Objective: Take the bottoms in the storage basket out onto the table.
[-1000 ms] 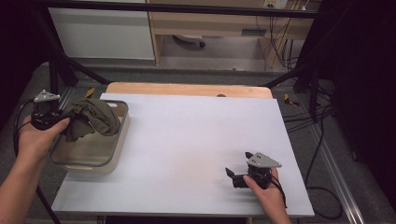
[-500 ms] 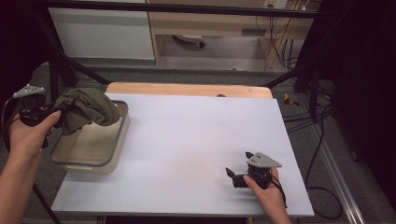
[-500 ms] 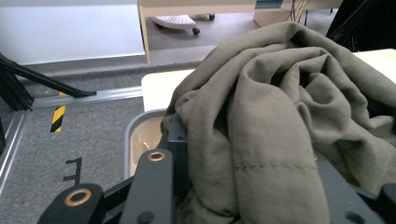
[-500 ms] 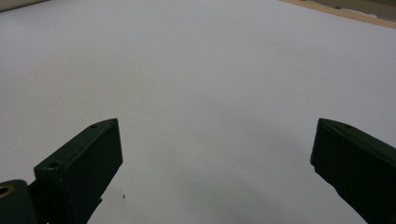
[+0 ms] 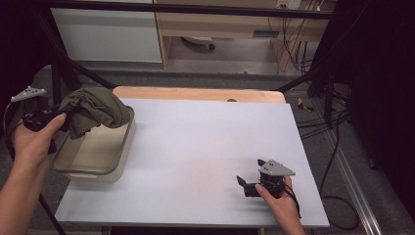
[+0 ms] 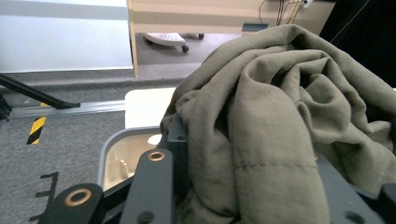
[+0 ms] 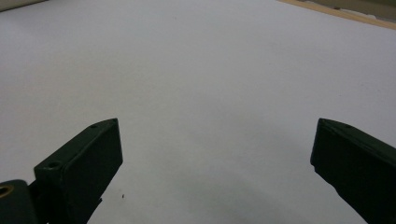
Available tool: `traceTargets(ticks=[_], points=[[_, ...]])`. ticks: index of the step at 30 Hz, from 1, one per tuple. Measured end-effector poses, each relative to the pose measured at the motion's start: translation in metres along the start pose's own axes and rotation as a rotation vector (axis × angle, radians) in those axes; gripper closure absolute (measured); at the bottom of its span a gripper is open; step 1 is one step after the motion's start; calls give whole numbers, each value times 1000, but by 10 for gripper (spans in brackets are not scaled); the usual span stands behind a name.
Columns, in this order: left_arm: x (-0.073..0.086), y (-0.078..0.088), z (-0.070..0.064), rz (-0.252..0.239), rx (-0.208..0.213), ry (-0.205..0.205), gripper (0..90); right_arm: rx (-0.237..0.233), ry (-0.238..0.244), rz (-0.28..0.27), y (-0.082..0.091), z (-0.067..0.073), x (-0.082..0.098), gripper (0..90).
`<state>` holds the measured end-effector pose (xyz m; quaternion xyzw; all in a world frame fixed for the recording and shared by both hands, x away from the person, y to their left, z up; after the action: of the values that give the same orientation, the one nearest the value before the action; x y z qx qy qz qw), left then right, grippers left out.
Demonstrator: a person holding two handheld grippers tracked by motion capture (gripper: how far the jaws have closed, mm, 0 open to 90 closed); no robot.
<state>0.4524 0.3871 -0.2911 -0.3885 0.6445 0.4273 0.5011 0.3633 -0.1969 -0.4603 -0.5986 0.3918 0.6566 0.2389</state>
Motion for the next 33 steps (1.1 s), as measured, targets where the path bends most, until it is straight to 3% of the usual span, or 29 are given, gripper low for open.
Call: traceTargets(ticks=[11, 19, 33], points=[[2, -8, -15, 0, 21, -5, 642, -1, -11, -5, 0, -1, 0, 28], [9, -15, -35, 10, 63, 2, 641, 0, -10, -4, 0, -1, 0, 28], [13, -23, -69, 16, 121, -26, 639, 1, -11, -5, 0, -1, -1, 28]])
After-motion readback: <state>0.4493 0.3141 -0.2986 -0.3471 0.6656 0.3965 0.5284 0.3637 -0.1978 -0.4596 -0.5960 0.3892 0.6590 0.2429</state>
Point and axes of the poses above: each handheld gripper's, and its own axes: y roughly backward along the jaws, x roughly out of its underside, z roughly to its left, the point moved 3 cm from there along -y, roughly forward along the jaws, and after that the axes turned 15 degrees about -z, right-handed, at the moved point
